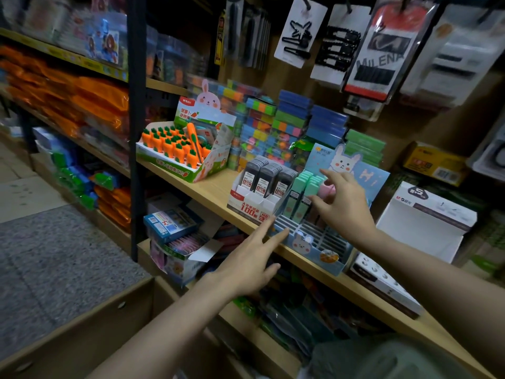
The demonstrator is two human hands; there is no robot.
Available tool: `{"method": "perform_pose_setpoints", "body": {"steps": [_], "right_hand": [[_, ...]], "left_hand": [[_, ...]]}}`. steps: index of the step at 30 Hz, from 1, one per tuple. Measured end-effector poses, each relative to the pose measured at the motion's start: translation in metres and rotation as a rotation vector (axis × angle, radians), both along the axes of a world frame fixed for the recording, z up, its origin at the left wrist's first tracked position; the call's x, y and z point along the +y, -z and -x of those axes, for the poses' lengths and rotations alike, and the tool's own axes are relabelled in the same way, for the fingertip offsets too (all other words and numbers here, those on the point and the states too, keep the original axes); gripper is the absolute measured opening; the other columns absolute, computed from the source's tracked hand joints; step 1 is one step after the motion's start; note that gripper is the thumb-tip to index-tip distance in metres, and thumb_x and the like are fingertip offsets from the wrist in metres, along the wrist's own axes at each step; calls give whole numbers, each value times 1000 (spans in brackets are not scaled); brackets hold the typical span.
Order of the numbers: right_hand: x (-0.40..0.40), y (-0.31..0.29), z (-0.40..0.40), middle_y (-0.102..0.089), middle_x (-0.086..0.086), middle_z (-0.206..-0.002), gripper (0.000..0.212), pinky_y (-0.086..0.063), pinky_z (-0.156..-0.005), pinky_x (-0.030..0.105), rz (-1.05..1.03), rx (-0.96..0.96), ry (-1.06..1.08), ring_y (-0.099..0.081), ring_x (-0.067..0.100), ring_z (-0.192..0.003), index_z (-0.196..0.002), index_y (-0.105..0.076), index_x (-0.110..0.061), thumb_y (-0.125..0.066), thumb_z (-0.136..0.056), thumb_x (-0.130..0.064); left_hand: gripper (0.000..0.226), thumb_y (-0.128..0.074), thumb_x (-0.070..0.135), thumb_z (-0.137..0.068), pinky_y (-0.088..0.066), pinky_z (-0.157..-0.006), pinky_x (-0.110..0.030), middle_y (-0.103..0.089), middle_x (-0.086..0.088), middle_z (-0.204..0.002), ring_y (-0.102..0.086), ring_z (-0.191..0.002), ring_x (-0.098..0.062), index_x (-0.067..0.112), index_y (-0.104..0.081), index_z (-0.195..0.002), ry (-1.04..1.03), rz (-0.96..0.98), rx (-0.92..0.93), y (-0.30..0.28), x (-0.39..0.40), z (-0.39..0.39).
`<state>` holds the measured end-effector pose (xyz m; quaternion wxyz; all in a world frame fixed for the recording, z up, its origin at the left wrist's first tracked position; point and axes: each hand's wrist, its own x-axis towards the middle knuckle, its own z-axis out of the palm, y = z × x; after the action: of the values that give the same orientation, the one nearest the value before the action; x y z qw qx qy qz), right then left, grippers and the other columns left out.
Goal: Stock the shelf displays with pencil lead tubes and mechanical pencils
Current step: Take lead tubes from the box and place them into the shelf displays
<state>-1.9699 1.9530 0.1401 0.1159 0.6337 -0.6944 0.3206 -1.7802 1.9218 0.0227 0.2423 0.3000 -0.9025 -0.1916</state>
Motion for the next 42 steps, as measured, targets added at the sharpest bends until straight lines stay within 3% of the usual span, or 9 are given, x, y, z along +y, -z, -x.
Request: {"method": "perform_pose_setpoints", "body": {"steps": [4,8,11,14,17,22,26,28,42], "right_hand": [[32,4,-13,-54,-7,-109,36,-55,-85,29,47,34,-158,-57,6,-91,-124,-58,-19,-66,-89,-18],[57,36,-49,-60,-6,-97,19,-52,-72,24,-20,52,-360,-59,6,-82,-106,-64,-16,-66,-87,-13],[62,78,-85,-60,-5,-97,14,-48,-79,23,-226,150,-524,-58,9,-90,-102,-65,-17,-65,-87,-17],[59,134,-117,-62,1,-100,17,-49,-84,30,-424,116,-610,-61,16,-94,-101,-68,-14,-66,-85,-17],[55,194,-143,-66,6,-103,23,-45,-81,20,-634,-41,-566,-64,21,-94,-106,-69,-13,-69,-84,-16],[46,279,-175,-64,8,-121,38,-43,-92,24,-893,-162,-503,-61,22,-108,-124,-63,-13,-69,-86,-22],[36,325,-192,-59,14,-127,44,-41,-96,26,-973,-172,-464,-58,27,-115,-132,-57,-10,-62,-90,-19],[31,345,-198,-55,14,-129,46,-39,-100,26,-1018,-156,-438,-55,27,-118,-136,-54,-11,-60,-91,-17],[-29,430,-237,-36,9,-145,56,-36,-105,38,-966,181,-537,-38,28,-128,-148,-34,-16,-52,-96,-27]], "left_hand": [[54,-55,30,-96,-34,-111,-29,-27,14,-155,-32,-139,-9,39,-35,-145,-44,-102,182,-5,4,-22],[18,-58,23,-95,-55,-79,-27,-70,9,-104,-67,-90,-6,29,-64,-110,-171,-384,302,5,19,-51],[13,-58,10,-94,-47,-55,-15,-66,-1,-69,-58,-51,4,16,-67,-86,-335,-573,338,34,36,-82],[22,-60,12,-92,-44,-56,-20,-60,4,-59,-53,-50,-4,18,-65,-72,-590,-728,299,80,54,-122],[31,-54,5,-94,-36,-44,-17,-56,3,-47,-48,-42,-7,13,-58,-64,-877,-950,446,134,78,-154],[28,-47,9,-98,-44,-58,-23,-58,-7,-66,-53,-59,-18,12,-56,-71,-1268,-1245,781,212,118,-174],[11,-55,11,-95,-48,-89,-36,-66,-20,-104,-60,-99,-33,7,-64,-93,-1422,-1167,635,255,122,-177],[20,-62,11,-92,-48,-96,-36,-66,-18,-114,-60,-107,-33,4,-64,-111,-1429,-1120,520,266,117,-174],[54,-80,11,-75,-41,-91,-30,-57,5,-122,-45,-117,-19,21,-54,-122,-1459,-714,148,311,81,-176]]}}
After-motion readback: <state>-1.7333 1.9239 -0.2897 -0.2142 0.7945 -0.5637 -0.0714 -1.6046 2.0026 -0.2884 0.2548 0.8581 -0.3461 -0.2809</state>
